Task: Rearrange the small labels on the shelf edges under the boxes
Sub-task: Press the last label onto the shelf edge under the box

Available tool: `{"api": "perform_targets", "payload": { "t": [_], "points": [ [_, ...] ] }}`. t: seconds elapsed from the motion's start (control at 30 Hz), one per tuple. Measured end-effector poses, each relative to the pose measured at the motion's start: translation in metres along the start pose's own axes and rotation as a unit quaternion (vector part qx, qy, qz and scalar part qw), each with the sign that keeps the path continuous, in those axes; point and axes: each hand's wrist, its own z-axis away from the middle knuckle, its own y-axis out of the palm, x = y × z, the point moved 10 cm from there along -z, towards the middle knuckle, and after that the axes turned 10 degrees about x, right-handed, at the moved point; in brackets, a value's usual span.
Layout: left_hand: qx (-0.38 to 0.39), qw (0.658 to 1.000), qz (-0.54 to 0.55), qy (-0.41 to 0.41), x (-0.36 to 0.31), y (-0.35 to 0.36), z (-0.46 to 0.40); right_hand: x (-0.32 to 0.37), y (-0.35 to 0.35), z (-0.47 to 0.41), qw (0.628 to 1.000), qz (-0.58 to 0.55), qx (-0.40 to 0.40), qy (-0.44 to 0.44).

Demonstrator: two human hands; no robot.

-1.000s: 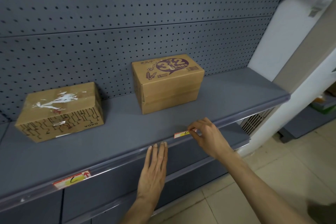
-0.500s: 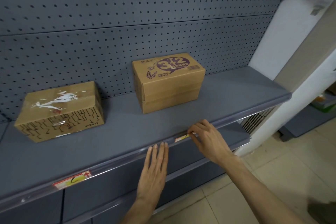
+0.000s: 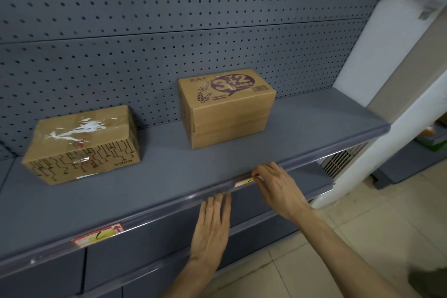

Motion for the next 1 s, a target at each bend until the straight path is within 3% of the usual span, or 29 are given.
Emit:
{"api": "perform_targets", "payload": {
  "t": [0.27,0.43,1.0],
  "points": [
    [-0.012,0.998,-0.058,0.008,0.004,-0.017,-0.003,-0.001,0.003,0.001,1.000,-0.020,-0.014,-0.002],
    [0.027,0.999,-0.031,0.002,0.002,-0.017,-0.006,-0.001,0.005,0.000,1.000,-0.031,-0.002,-0.001],
    [0.053,0.998,0.018,-0.010,0.003,-0.022,-0.008,0.004,-0.006,-0.013,0.999,-0.016,0.024,-0.029]
  ]
}}
